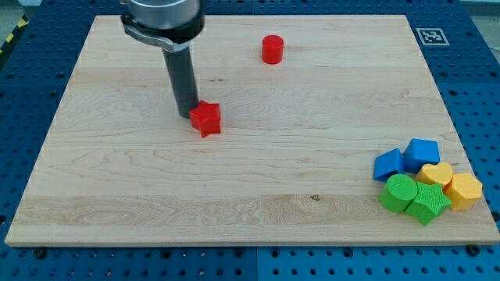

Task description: Push the red star towards the group of block

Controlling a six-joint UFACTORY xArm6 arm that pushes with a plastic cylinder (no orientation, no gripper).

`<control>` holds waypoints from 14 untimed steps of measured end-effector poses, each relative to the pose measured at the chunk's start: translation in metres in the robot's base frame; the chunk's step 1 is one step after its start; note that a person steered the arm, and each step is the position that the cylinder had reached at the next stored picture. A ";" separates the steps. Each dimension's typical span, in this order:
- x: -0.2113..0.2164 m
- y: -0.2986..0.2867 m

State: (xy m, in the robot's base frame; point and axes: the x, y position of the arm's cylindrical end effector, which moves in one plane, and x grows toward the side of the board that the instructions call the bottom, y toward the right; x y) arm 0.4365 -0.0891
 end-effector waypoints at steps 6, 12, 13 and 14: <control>0.135 0.127; 0.134 0.169; 0.119 0.153; 0.112 0.150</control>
